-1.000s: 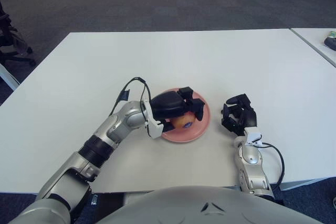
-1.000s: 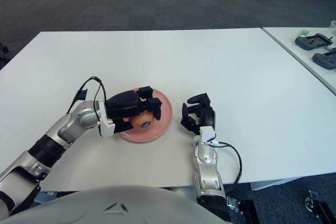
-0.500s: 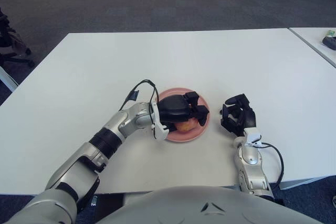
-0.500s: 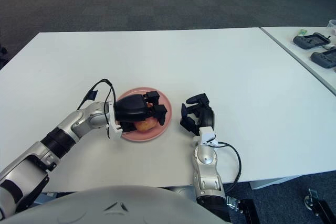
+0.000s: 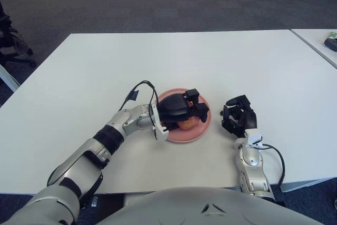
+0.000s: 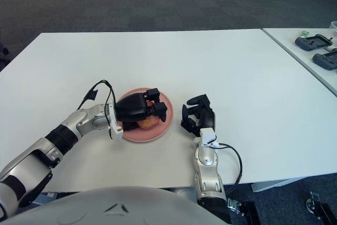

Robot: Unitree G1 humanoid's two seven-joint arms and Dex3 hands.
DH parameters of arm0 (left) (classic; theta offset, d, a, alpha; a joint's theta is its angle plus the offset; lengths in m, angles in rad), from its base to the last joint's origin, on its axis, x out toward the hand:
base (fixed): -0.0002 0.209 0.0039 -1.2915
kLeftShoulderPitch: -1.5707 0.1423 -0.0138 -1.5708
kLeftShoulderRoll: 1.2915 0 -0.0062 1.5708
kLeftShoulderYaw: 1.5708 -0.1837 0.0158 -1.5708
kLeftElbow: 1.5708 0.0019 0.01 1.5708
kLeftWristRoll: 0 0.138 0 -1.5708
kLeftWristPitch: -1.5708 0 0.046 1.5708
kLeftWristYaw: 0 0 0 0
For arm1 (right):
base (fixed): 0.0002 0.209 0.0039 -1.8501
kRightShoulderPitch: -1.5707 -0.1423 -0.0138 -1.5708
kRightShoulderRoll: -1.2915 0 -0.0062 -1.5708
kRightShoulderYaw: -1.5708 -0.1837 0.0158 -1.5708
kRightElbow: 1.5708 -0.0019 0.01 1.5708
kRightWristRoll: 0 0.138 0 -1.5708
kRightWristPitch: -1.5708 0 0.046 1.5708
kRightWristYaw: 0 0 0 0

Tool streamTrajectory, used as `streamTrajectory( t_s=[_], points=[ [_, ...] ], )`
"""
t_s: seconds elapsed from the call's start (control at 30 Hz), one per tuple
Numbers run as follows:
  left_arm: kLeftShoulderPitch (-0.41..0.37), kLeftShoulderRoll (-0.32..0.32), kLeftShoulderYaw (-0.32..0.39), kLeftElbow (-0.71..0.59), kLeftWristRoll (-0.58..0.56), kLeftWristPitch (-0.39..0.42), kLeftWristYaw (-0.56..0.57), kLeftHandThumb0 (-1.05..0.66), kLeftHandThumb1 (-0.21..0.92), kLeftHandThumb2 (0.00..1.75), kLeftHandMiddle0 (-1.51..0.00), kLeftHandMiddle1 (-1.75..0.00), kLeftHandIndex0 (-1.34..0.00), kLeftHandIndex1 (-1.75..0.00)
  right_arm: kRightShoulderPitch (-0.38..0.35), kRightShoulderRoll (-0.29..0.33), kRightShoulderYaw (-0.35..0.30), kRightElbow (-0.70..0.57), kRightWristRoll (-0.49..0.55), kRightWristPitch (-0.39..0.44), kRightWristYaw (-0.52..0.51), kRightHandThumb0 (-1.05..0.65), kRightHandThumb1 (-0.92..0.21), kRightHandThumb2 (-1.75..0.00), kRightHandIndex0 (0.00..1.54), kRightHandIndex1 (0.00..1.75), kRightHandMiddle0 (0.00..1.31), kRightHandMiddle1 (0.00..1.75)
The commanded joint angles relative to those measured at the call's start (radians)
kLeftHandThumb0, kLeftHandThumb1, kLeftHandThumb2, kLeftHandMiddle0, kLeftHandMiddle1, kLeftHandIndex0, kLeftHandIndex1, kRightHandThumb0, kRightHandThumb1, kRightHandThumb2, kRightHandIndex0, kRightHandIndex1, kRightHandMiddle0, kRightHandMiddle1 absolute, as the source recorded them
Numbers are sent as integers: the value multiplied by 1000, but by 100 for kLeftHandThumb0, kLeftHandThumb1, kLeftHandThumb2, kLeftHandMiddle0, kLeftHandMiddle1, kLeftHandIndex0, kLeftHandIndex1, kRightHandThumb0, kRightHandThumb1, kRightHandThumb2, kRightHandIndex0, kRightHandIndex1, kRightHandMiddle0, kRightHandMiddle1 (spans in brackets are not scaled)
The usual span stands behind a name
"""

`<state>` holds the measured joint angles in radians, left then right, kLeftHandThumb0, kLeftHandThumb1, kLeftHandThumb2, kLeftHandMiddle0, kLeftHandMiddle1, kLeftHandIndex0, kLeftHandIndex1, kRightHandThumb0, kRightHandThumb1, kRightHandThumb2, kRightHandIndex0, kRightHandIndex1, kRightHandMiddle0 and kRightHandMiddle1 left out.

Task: Put the apple into the plate.

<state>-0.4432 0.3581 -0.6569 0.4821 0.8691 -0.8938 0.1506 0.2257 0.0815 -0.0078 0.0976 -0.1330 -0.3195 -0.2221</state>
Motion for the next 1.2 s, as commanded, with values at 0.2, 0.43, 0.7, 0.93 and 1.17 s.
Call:
streamTrajectory(
  t_s=[0.2, 0.43, 0.7, 0.93, 1.17],
  points=[
    [-32, 54, -51, 8, -26, -33, -165, -59, 55, 95, -4, -103, -3, -92, 0, 0, 0, -3, 4, 9, 4, -39, -61, -95, 59, 141, 38, 175],
    [-42, 65, -68, 1, -93, -18, -315, -78, 74, 75, 0, -53, 0, -52, -2, 2, 1, -10, 0, 18, 2, -40, -61, -96, 59, 141, 39, 175],
    [-49, 69, -74, -12, -152, -9, -420, -86, 85, 64, 0, -28, 0, -33, -2, 2, 0, -11, -3, 25, -3, -40, -61, -96, 59, 141, 39, 175],
    [-40, 66, -68, -52, -273, 66, -580, -94, 91, 67, 0, -7, 0, -10, 1, 0, 1, -22, 0, 44, 6, -40, -61, -96, 57, 140, 39, 175],
    [-21, 58, -51, -77, -356, 111, -649, -104, 92, 76, 0, 0, 0, -1, 2, 2, -2, -49, 2, 113, 8, -39, -63, -92, 53, 142, 37, 175]
  ],
)
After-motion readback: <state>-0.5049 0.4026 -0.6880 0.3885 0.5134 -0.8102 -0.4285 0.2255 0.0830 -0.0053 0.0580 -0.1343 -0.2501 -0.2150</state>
